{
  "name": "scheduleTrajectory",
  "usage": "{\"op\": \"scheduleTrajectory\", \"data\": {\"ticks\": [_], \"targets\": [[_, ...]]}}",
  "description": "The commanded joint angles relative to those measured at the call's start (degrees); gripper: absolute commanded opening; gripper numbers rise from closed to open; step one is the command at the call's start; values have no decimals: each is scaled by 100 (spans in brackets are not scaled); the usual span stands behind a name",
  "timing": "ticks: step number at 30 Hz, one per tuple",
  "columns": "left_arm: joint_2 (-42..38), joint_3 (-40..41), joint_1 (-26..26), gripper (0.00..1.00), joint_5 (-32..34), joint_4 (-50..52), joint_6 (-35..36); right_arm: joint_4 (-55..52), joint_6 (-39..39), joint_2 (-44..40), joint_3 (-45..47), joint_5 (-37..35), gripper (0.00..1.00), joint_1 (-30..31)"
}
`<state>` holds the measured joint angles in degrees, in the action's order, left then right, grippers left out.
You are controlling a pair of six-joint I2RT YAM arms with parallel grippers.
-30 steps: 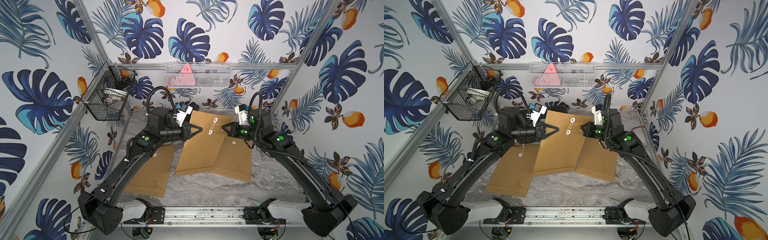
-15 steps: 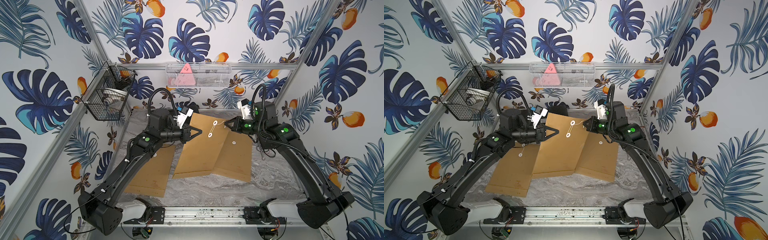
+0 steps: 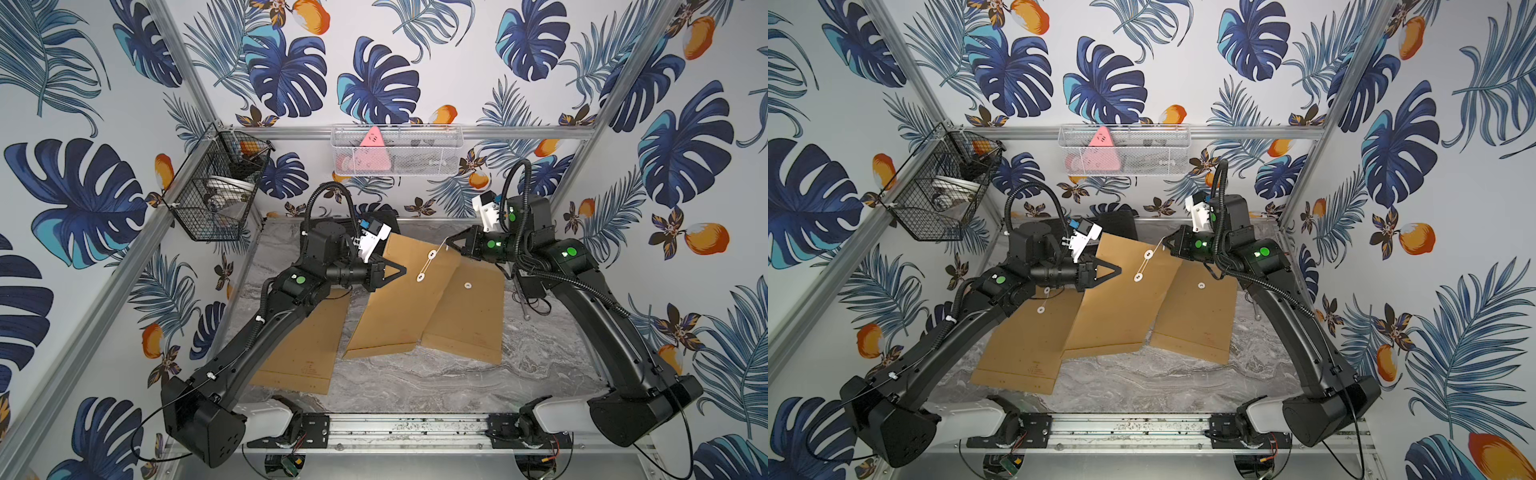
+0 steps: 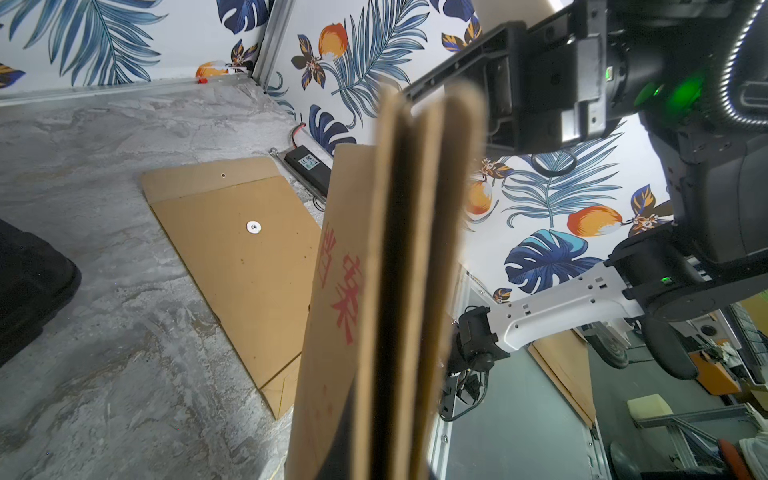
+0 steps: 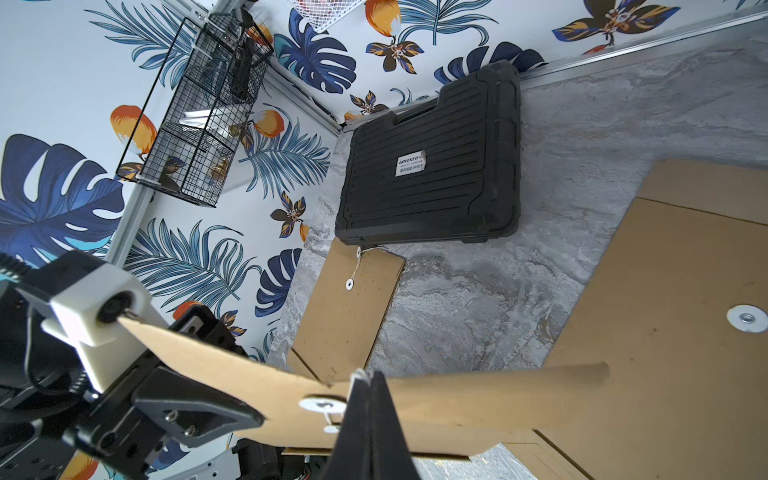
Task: Close the mouth of the file bag
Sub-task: Close the file bag.
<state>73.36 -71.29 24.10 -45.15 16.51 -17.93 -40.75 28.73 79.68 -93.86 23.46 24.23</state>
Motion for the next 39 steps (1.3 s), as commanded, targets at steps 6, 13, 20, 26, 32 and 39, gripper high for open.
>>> {"op": "scheduleTrajectory", "data": {"ticks": [6, 13, 20, 26, 32, 39], "targets": [[65, 1, 105, 0, 83, -206, 28, 101, 132, 153, -177, 176, 0, 349], [108, -30, 104, 0, 268, -182, -30, 171, 216, 158, -65, 181, 0, 651], [129, -118, 102, 0, 362, -253, -103, 510, 469, -85, 534, 176, 0, 802], [121, -253, 97, 0, 366, -263, -131, 998, 681, -321, 1155, 156, 0, 855], [91, -318, 98, 0, 367, -236, -127, 1385, 821, -537, 1652, 36, 0, 855], [57, -316, 91, 0, 376, -230, -132, 1605, 912, -666, 1880, 1, 6, 855]]}}
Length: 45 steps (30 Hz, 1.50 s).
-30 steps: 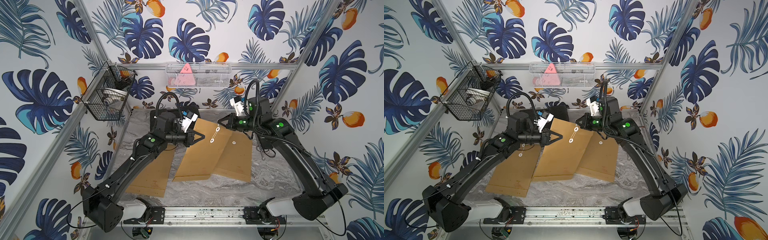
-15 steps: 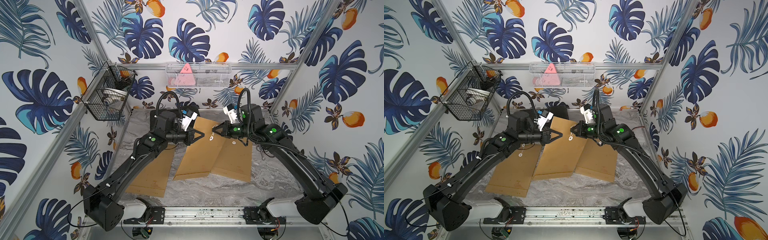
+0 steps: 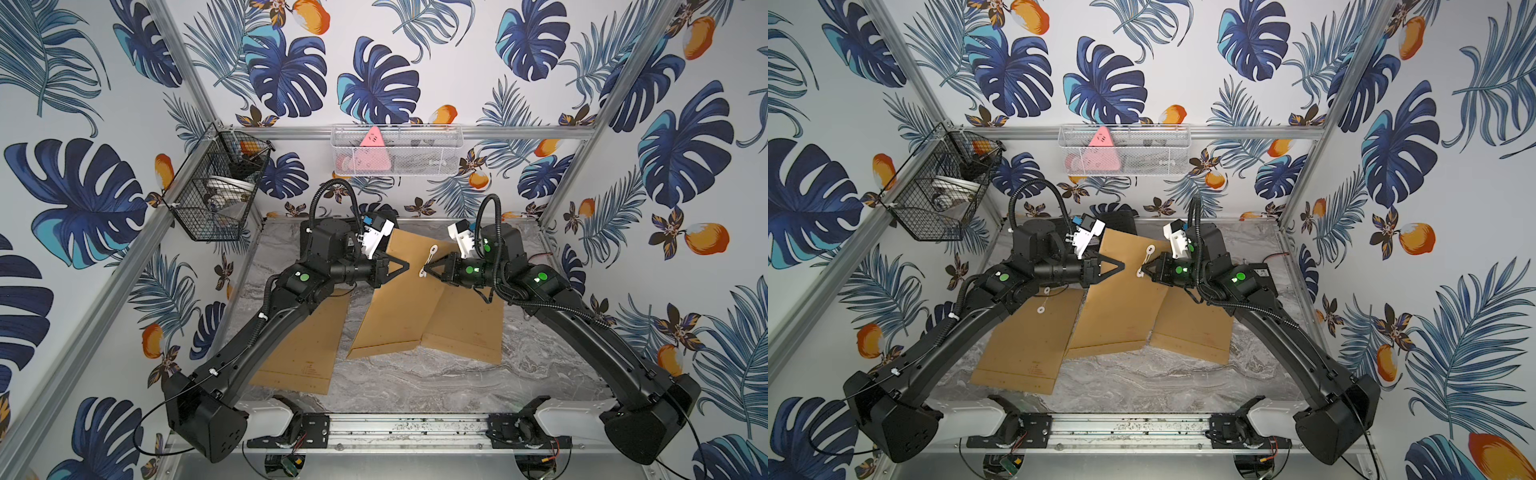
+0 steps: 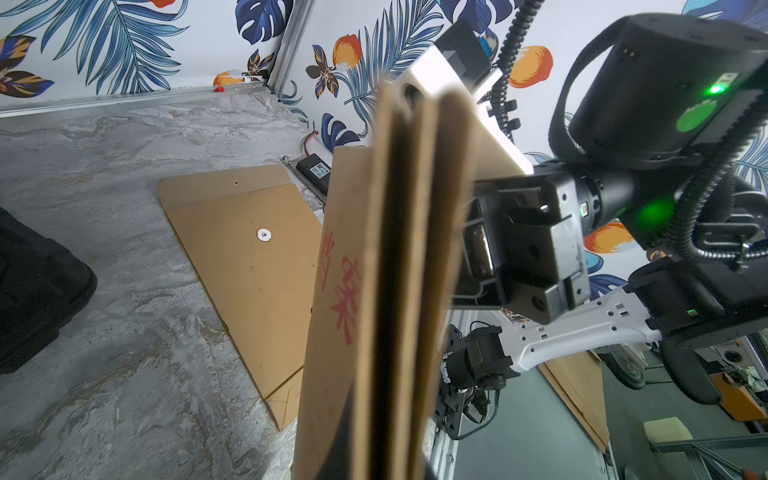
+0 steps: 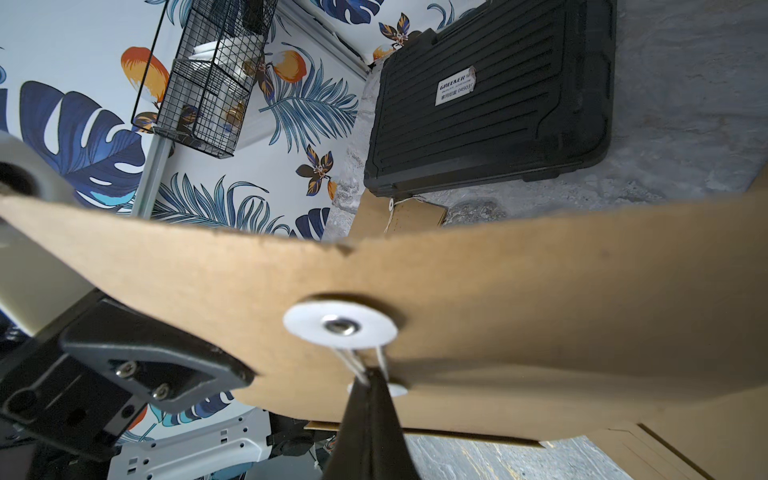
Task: Close the mouth of the file bag
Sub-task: Close the file bag.
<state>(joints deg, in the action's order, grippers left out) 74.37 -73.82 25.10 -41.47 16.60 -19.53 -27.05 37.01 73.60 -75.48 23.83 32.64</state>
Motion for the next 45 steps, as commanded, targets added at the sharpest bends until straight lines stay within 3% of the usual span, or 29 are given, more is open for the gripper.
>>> {"op": "scheduleTrajectory", "data": {"ticks": [1, 6, 27, 29, 33, 40, 45], "targets": [[-41, -74, -10, 0, 12, -221, 36, 238, 79, -76, 59, -77, 7, 14], [-47, -98, -15, 0, 4, -186, 54, 239, 68, -102, 125, -131, 0, 14], [-261, -150, -97, 0, -242, -218, -65, 139, -98, 137, 102, -89, 4, -336], [-275, -150, -141, 0, -248, -234, -86, 138, -104, 133, 146, -90, 9, -370], [-333, -167, -309, 0, -335, -297, -220, 44, -159, 56, 267, -189, 30, -412], [-370, -317, -435, 0, -413, -307, -493, 428, -532, -533, 1011, -52, 58, -628], [-379, -396, -433, 0, -668, -650, -1017, 1228, -747, -729, 1753, 763, 80, -836]]}}
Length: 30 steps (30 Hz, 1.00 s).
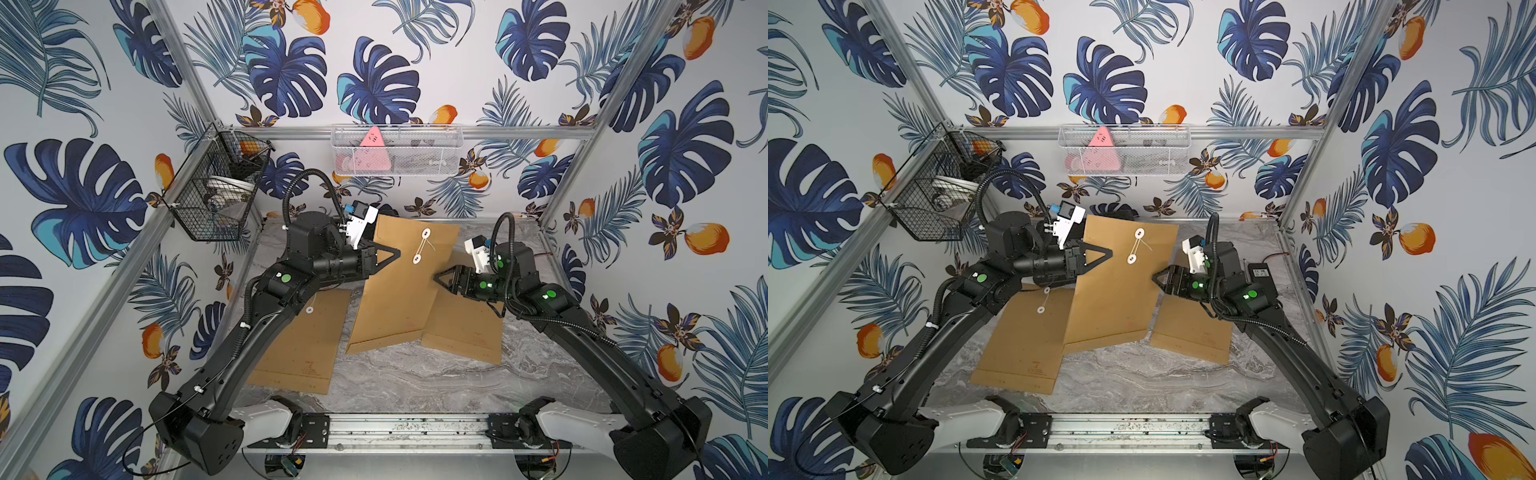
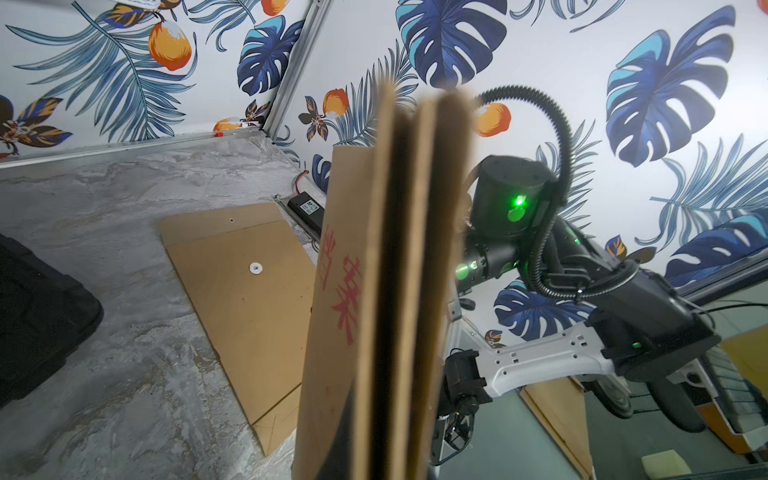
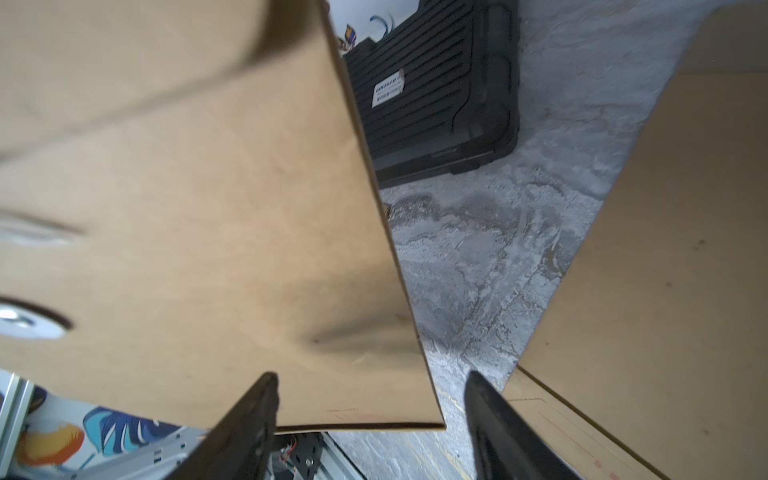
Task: Close the mouth of the file bag
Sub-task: Close the file bag, then place the file bag at the center of the board.
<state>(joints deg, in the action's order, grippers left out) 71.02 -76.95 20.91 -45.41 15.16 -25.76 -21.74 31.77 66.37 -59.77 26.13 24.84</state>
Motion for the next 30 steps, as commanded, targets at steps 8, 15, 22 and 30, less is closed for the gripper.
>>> {"op": "scheduleTrajectory", "data": {"ticks": [8, 15, 22, 30], "targets": [[-22, -51, -197, 0, -439, -741, -719, 3247, 931, -54, 1190, 2507, 74, -119], [123, 250, -457, 0, -327, -955, -945, 4096, 1580, -208, 1586, 2915, 40, -233], [178, 790, -787, 1, 195, -549, -731, 4292, 2276, -212, 1972, 2693, 3, -236], [72, 1283, -1474, 46, 1881, 1133, 63, 3827, 2943, -459, 2814, 2314, 0, -200]]}}
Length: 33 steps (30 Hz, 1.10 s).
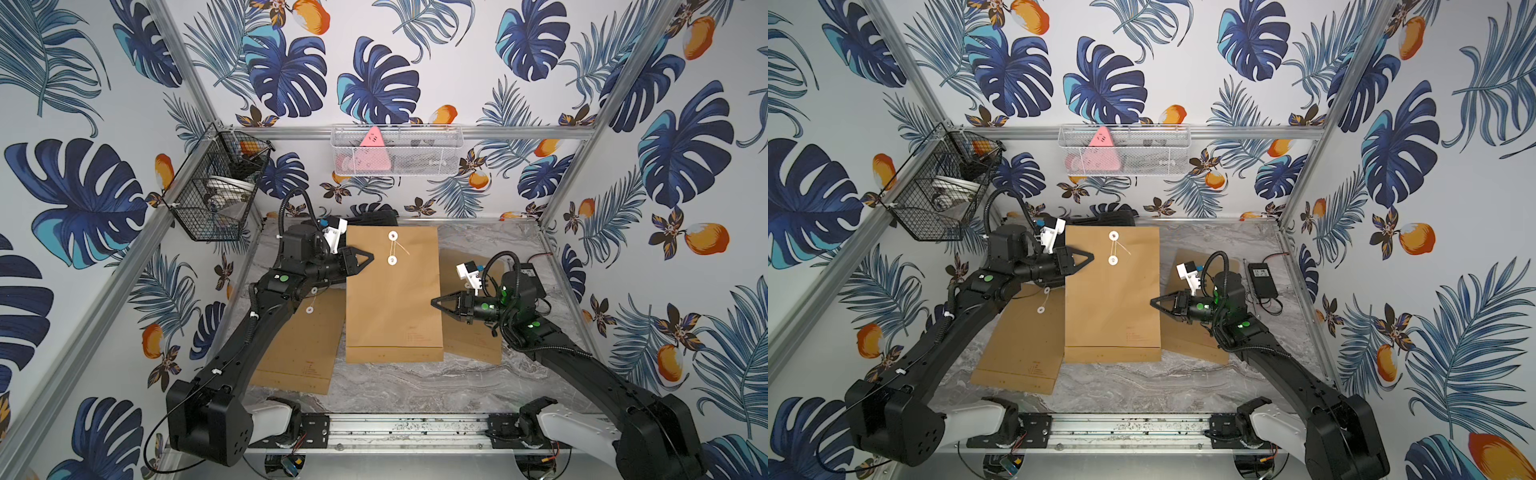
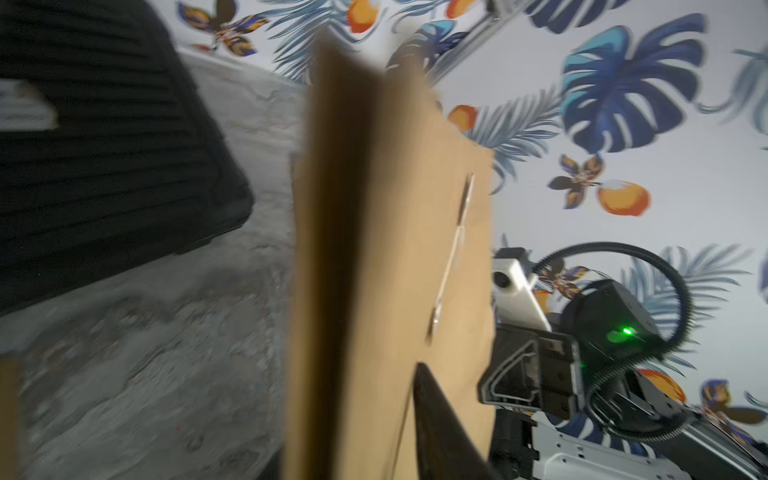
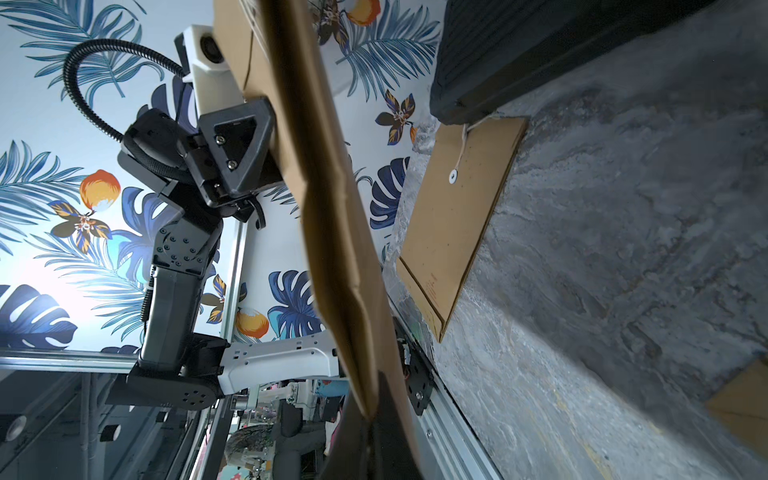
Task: Close the mouth of the file bag
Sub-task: Place the file bag at the center of the board.
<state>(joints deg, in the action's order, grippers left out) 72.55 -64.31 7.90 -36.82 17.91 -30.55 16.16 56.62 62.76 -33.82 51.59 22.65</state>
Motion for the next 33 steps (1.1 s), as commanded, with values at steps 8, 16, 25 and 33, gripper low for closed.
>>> {"op": "scheduleTrajectory", "data": {"ticks": [8, 16, 25, 33], "targets": [[-168, -39, -397, 56, 1999, 1222, 624, -866, 416, 748, 463, -1028, 0, 310], [-20, -559, 63, 56, 1769, 1216, 651, -1497, 223, 2382, -648, -2079, 0, 1177], [655, -1331, 877, 56, 2229, 1233, 934, -3466, -285, 1777, -1109, -2851, 56, 822], [2062, -2010, 2395, 56, 2638, 1071, 1222, -5573, -1451, 1246, -1614, -4050, 74, -1303]]}}
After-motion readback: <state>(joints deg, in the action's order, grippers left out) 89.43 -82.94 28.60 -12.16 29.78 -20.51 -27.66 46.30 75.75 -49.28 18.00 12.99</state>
